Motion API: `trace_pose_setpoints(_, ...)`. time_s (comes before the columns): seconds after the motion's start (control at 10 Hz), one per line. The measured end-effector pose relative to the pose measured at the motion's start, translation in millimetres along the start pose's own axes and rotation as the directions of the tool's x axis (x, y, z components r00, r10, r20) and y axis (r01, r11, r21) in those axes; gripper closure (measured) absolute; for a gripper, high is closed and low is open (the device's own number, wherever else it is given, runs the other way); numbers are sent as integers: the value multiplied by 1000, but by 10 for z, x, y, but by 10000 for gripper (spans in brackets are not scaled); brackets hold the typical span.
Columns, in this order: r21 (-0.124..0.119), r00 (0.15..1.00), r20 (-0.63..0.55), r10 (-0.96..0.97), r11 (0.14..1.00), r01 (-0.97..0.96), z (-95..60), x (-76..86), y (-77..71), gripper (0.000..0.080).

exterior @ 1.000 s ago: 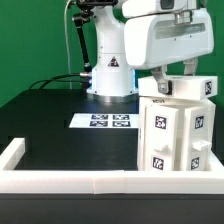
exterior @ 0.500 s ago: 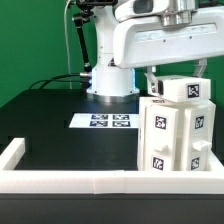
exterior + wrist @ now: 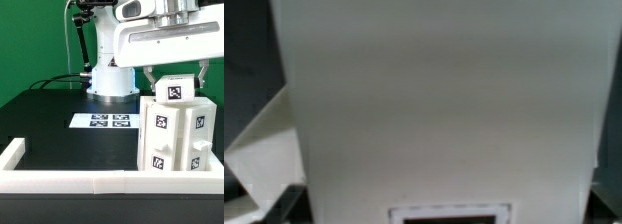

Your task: Assemble cabinet

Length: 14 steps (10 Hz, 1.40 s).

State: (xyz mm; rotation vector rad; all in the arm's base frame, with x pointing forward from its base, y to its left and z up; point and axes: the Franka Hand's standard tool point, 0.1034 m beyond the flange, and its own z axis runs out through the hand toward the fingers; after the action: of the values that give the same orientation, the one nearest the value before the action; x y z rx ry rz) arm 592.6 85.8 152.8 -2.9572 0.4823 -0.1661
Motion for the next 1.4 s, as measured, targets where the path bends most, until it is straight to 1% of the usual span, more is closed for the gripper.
trace_pose_setpoints(0.3, 1, 981, 1, 192, 981, -192, 2, -1, 1, 247)
trace_pose_setpoints(0.4, 8, 964, -10, 267, 964, -267, 1, 5, -1, 247)
trace_pose_setpoints(0.5, 49, 919, -66, 390, 921, -387, 8, -32, 14, 247)
trace_pose_setpoints(0.6, 65, 865, -65, 498, 867, -494, 20, -95, 28, 248)
trace_pose_setpoints(0.8, 108, 737, -36, 675, 736, -668, 37, -105, 58, 250)
trace_pose_setpoints(0.9, 121, 664, -13, 747, 661, -741, 38, -105, 64, 250)
trace_pose_setpoints(1.1, 131, 544, 26, 838, 537, -833, 38, -105, 73, 250)
trace_pose_setpoints(1.2, 129, 448, 53, 892, 439, -889, 39, -108, 73, 250)
trace_pose_setpoints(1.3, 121, 368, 72, 927, 359, -926, 41, -115, 67, 250)
trace_pose_setpoints(1.4, 108, 284, 87, 955, 275, -955, 42, -122, 59, 250)
